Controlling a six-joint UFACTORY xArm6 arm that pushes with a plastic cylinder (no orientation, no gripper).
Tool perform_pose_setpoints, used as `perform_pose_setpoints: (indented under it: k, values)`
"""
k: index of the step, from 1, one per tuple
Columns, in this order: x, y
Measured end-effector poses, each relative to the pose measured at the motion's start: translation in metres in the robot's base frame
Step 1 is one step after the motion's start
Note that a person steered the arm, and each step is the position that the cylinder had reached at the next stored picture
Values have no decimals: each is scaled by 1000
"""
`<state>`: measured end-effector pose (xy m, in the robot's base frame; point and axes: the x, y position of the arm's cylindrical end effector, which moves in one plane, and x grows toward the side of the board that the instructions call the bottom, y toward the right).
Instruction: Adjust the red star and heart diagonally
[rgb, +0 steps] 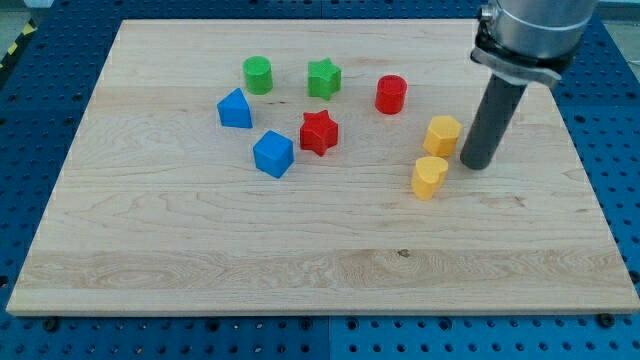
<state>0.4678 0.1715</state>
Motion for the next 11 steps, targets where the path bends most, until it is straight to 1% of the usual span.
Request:
perform_pose_setpoints:
  k: [1, 3, 4, 5, 6, 8, 10, 11]
  values:
    - [14, -15]
    - [14, -74]
    - [9, -73]
    - [-15, -73]
    - [-29, -81]
    - [-29, -119]
    - [-6, -125]
    - [-5, -144]
